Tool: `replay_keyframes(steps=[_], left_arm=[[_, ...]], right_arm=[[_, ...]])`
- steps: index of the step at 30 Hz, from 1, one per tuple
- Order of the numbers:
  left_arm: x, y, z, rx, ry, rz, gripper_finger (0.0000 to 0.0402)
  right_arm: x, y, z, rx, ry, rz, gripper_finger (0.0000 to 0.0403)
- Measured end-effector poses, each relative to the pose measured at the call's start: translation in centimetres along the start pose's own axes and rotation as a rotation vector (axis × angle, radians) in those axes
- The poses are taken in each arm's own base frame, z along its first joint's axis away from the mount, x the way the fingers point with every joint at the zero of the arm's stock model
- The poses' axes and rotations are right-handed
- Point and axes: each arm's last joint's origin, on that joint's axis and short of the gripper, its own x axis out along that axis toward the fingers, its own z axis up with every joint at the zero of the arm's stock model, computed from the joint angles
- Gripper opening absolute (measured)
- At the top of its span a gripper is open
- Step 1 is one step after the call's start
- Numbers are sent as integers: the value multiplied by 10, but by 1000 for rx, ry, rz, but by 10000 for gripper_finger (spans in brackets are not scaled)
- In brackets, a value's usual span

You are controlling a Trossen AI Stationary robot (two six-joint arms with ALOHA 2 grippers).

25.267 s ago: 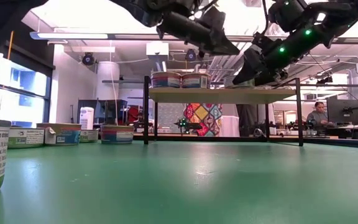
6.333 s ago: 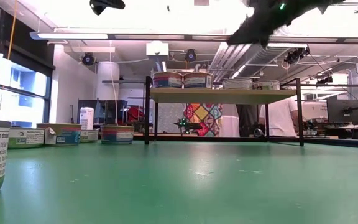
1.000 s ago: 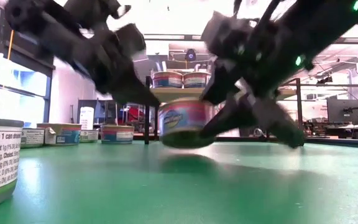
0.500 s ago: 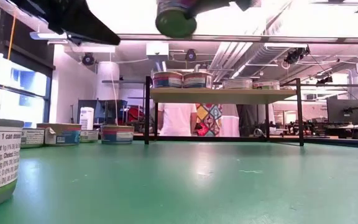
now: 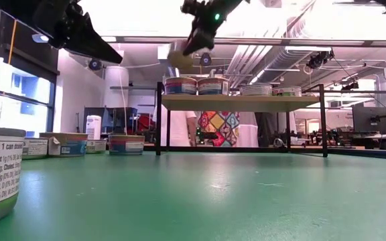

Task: Stack canned seafood by type on shelf
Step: Stack the blue pink tuna can on top of the top left blue pink tuna can on the shelf

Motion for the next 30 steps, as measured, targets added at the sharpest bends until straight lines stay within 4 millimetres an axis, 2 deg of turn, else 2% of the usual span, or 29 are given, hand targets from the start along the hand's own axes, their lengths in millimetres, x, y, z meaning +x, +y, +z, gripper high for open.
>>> replay_keyframes(steps=[5, 10, 18, 24, 30], left_arm=[[1, 0, -1, 7, 6, 8, 0], [1, 0, -1, 6, 5, 8, 0], [1, 0, -1, 6, 5, 9, 0], [1, 0, -1, -3, 4, 8, 0], [1, 0, -1, -3, 5, 9, 0]], right_arm=[[43, 0, -19, 5, 62, 44, 161], [63, 6, -28, -12, 129, 45, 161], [64, 8, -33, -26, 181, 54, 162], [64, 9, -32, -11, 183, 56, 208], [64, 11, -33, -13, 186, 78, 220]])
